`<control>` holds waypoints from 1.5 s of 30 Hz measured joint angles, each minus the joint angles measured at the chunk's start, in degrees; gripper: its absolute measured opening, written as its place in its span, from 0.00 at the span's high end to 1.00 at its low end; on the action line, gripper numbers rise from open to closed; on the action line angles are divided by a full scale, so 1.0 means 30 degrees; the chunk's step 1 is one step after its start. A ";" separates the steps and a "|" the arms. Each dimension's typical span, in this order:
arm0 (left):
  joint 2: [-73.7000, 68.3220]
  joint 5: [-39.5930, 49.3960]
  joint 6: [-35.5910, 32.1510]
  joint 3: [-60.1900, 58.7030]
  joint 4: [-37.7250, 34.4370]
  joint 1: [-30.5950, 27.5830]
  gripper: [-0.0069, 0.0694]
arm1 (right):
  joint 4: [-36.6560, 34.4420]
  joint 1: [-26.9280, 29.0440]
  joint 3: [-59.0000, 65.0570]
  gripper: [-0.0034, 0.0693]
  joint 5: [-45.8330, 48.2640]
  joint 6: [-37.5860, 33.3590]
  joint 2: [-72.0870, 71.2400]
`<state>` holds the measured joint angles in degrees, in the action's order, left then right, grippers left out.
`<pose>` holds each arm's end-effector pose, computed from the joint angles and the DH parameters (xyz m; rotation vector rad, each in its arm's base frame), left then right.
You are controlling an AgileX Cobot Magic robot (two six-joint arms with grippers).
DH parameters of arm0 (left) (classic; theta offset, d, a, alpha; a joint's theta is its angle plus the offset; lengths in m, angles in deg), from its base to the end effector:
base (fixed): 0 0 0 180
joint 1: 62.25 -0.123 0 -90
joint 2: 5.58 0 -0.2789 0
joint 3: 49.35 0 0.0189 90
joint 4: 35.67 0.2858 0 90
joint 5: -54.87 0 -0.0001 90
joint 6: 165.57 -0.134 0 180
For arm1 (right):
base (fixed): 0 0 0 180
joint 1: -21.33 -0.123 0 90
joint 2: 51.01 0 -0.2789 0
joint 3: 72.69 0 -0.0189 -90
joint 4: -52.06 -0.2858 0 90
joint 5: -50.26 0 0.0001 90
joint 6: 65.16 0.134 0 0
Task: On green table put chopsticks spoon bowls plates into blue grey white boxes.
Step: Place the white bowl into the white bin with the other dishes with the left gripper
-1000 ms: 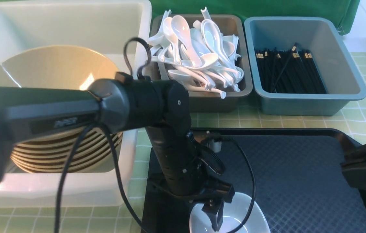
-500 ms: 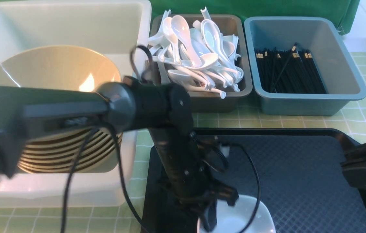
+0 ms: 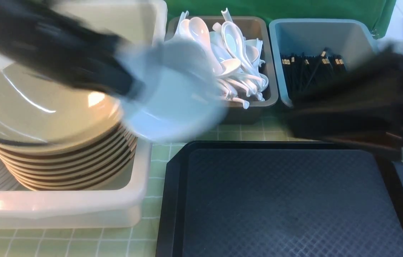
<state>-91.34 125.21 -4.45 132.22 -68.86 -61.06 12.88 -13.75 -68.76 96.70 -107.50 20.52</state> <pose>0.3157 -0.0757 0.3483 0.3507 2.5194 -0.6735 0.2035 0.2179 0.4278 -1.0981 1.6983 0.7206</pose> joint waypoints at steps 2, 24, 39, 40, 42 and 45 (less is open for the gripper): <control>0.1221 0.0086 0.0404 0.0000 0.0797 -0.2386 0.89 | -0.1131 0.0000 -0.1263 0.79 0.0693 -0.0683 0.1532; 0.1486 -0.0584 1.0307 -0.0039 1.2327 -1.0303 0.89 | -0.2007 -0.4494 -1.0278 0.78 0.5224 -0.1877 1.0675; -0.3191 -0.0028 1.2099 -0.0039 1.1435 -0.9632 0.83 | -0.1992 -0.4514 -1.0292 0.76 0.5721 -0.1877 1.0675; -0.3191 -0.0013 1.2169 -0.0039 1.1435 -0.9632 0.79 | -0.1992 -0.4514 -1.0292 0.76 0.5721 -0.1877 1.0675; -0.3191 0.0040 1.2328 -0.0039 1.1540 -0.9632 0.72 | -0.1992 -0.4514 -1.0292 0.76 0.5721 -0.1877 1.0675; -0.3191 0.0037 1.2457 -0.0039 1.1761 -0.9632 0.62 | -0.1992 -0.4514 -1.0292 0.76 0.5721 -0.1877 1.0675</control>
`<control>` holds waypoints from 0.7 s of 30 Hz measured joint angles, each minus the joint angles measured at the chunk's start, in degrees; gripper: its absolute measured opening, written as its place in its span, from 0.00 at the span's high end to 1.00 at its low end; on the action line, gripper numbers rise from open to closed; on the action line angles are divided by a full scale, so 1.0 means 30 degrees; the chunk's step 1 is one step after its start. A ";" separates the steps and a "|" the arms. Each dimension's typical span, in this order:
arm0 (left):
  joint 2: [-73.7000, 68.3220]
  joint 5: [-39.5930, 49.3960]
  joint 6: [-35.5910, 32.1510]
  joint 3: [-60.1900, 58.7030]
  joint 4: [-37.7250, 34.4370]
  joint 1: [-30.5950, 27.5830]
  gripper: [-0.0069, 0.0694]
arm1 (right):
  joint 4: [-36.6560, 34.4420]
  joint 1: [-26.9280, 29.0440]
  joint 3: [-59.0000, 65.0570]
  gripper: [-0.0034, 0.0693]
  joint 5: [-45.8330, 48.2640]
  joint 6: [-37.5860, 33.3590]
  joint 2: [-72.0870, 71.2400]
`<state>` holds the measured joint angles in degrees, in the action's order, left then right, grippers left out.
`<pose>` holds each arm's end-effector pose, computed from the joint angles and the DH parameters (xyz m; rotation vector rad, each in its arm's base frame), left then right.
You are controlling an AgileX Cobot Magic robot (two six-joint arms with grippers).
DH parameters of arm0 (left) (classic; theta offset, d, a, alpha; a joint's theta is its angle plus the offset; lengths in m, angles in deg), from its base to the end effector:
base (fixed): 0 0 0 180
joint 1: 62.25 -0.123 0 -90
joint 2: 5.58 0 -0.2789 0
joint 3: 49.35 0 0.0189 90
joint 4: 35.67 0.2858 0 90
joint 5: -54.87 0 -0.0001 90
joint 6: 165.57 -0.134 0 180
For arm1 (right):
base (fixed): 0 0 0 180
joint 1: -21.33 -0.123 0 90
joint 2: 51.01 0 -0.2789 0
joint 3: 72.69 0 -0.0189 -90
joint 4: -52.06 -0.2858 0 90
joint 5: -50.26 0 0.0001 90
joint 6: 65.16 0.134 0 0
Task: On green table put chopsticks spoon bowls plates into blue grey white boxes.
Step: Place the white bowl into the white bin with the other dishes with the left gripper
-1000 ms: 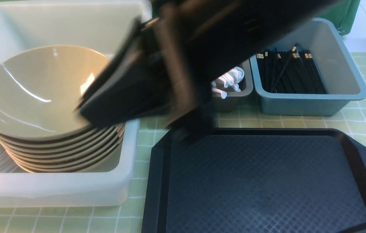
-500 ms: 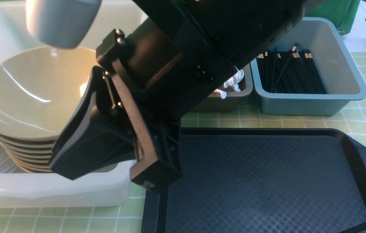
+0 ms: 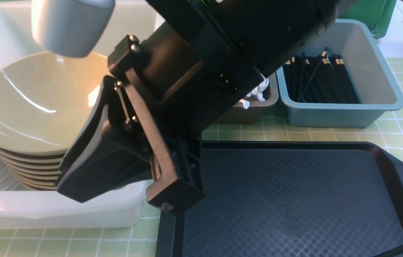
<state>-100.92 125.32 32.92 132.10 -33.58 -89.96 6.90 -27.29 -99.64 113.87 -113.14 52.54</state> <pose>0.3064 0.1661 0.2712 -1.1165 2.6449 0.0833 0.2114 0.3688 0.4102 -1.6343 1.6096 1.0113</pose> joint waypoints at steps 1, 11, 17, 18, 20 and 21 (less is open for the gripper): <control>0.0000 0.0000 0.0076 0.0000 0.0113 0.0000 0.54 | 0.0000 0.0000 0.0000 0.75 0.0000 0.0000 0.0000; 0.0000 -0.0080 0.1090 0.0000 0.1895 0.0007 0.09 | 0.0459 0.0000 0.0000 0.75 -0.0079 0.0475 0.0000; 0.0634 -0.0122 0.2733 0.0000 0.2537 0.0281 0.04 | 0.1425 0.0221 0.0000 0.74 -0.1443 0.1034 0.0000; 0.1025 -0.0171 0.1710 0.0000 0.1202 0.0791 0.04 | 0.2045 0.0464 0.0000 0.74 -0.1639 0.1610 0.0000; 0.1607 -0.0463 -0.0405 0.0000 -0.1022 0.2091 0.06 | 0.3417 0.1012 0.0000 0.74 -0.1808 0.2839 0.0000; 0.2082 -0.0942 -0.2643 0.0000 -0.3074 0.3687 0.08 | 0.4434 0.1649 0.0000 0.74 -0.1776 0.4160 0.0000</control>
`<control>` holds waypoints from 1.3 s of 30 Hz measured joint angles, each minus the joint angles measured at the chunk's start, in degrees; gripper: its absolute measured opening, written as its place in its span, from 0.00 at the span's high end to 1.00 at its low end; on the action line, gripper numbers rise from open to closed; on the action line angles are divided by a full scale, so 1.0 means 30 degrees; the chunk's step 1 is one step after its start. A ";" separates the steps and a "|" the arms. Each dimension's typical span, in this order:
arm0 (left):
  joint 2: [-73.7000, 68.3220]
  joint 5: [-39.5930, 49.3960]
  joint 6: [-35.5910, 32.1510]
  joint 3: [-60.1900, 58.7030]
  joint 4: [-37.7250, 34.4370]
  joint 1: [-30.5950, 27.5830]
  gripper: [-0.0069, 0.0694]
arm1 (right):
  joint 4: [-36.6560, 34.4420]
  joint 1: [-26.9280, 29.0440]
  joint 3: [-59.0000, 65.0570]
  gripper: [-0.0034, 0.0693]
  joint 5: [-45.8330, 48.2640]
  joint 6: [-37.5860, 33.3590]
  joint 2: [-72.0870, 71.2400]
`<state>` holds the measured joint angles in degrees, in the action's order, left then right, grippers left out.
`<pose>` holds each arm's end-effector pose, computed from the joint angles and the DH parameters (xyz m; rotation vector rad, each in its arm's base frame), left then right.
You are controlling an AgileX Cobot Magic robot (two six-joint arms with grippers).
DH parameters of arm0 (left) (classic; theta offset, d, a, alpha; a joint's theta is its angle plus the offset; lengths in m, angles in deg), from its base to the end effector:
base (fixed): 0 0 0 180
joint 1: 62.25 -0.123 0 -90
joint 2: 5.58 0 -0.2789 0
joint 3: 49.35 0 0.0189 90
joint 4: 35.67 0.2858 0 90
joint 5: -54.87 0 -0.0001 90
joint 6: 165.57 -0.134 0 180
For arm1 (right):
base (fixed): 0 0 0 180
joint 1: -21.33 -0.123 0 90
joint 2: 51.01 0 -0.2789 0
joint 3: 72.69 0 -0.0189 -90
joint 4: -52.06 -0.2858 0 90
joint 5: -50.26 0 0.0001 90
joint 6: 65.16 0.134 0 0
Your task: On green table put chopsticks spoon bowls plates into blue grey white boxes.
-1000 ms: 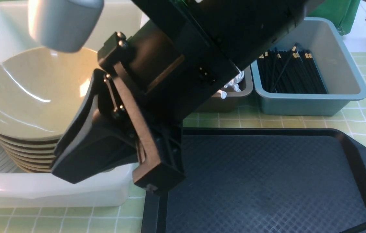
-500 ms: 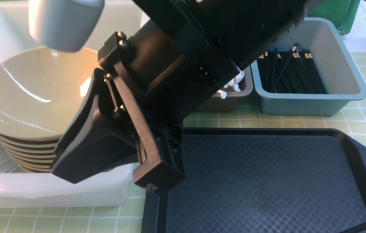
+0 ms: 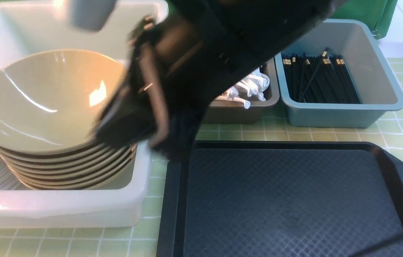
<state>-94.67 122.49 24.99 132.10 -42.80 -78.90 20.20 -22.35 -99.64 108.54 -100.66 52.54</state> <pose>0.3266 0.0816 0.3117 -0.6644 2.6181 -0.1379 0.2693 0.3404 0.4008 -1.3796 1.8459 0.7687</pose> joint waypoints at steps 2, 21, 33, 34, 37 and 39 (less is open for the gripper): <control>0.0405 -0.0529 -0.2301 0.0000 -0.1914 0.2074 0.13 | 0.1333 0.0830 0.0000 0.74 0.0223 0.1464 0.0000; 0.7089 0.0633 -0.2923 -0.2688 -0.1130 1.1379 0.91 | 1.0806 0.3049 1.2055 0.73 -0.4857 1.0307 -1.1557; 2.2835 0.0534 -0.0345 -1.4268 -0.3622 1.1417 0.91 | 1.0283 0.3049 2.5783 0.91 -0.7432 1.1703 -2.7496; 2.3529 0.0678 0.0223 -1.4734 -0.3701 1.1417 0.91 | 1.0266 0.3049 2.5909 0.92 -0.7460 1.1833 -2.8038; 2.4531 0.0821 0.1400 -1.5283 -0.3760 1.1417 0.91 | 1.0266 0.3049 2.6145 0.92 -0.7535 1.2087 -2.9187; 2.4579 0.0821 0.1489 -1.5321 -0.3774 1.1417 0.91 | 1.0285 0.3049 2.6145 0.92 -0.7670 1.2185 -2.9307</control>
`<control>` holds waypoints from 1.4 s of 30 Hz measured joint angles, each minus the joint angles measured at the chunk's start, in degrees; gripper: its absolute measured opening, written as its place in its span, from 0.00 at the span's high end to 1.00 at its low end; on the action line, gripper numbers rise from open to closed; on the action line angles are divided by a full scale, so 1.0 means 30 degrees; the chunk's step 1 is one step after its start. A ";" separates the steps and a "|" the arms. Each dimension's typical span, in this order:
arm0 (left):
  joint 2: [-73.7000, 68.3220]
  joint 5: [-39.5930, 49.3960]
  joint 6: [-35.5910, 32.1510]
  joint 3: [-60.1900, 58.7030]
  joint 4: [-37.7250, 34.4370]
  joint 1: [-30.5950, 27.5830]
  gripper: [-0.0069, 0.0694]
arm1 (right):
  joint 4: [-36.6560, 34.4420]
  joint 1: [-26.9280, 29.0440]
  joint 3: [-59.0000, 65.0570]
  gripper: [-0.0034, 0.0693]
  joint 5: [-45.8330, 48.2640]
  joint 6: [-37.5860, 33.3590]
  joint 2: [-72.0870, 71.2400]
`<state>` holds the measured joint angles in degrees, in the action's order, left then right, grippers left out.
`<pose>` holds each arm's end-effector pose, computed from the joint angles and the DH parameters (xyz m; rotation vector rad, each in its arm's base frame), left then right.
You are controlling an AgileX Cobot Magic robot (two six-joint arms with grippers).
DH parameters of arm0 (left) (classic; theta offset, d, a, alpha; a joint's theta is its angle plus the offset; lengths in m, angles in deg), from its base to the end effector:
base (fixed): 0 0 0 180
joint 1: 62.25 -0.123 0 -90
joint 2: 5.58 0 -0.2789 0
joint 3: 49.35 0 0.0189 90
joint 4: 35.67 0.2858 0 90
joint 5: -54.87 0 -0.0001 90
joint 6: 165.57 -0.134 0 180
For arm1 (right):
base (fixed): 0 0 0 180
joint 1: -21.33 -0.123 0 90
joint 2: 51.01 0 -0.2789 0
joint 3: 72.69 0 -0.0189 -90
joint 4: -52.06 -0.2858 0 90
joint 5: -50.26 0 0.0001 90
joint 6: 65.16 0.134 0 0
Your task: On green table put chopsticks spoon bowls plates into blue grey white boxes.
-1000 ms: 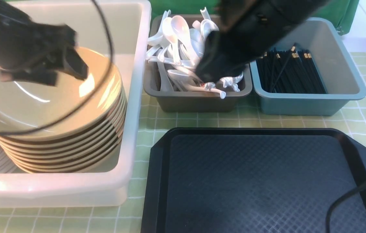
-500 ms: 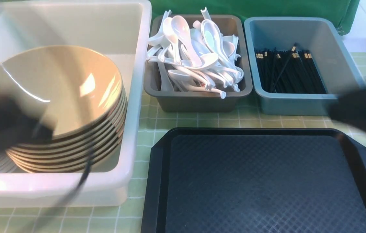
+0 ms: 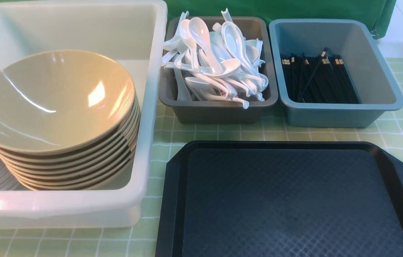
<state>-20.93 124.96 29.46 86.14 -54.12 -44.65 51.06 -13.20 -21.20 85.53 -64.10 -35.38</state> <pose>0.0529 -0.0586 0.2762 0.0887 2.3088 -0.6988 0.0966 0.0681 0.2978 -0.5161 1.7358 0.4636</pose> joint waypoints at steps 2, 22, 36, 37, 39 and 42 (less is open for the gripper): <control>0.0000 -0.0118 0.0170 -0.0038 0.0000 0.0000 0.91 | 0.0000 0.0000 0.0000 0.92 -0.0240 0.0109 -0.0063; 0.0000 -0.0240 0.0193 -0.0114 0.0726 0.0000 0.91 | 0.0064 0.0000 0.0021 0.91 0.0436 0.0132 -0.0063; 0.0071 -0.9258 -0.2582 -0.1873 0.4823 -0.0991 0.91 | 0.0064 0.0000 0.0021 0.90 0.0494 0.0132 -0.0063; 0.0185 -1.0373 -0.3184 -0.2330 0.5101 -0.1386 0.91 | 0.0064 0.0000 0.0021 0.90 0.0494 0.0132 -0.0063; 0.0609 -1.2343 -0.4343 -0.3367 0.5498 -0.2143 0.91 | 0.0064 0.0000 0.0021 0.90 0.0494 0.0132 -0.0063; 0.1183 -1.4121 -0.5293 -0.4744 0.5667 -0.2875 0.91 | 0.0064 0.0000 0.0021 0.89 0.0494 0.0132 -0.0063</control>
<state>-17.38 82.60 13.58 71.90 -37.12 -53.27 51.25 -13.20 -21.14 87.01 -63.70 -35.57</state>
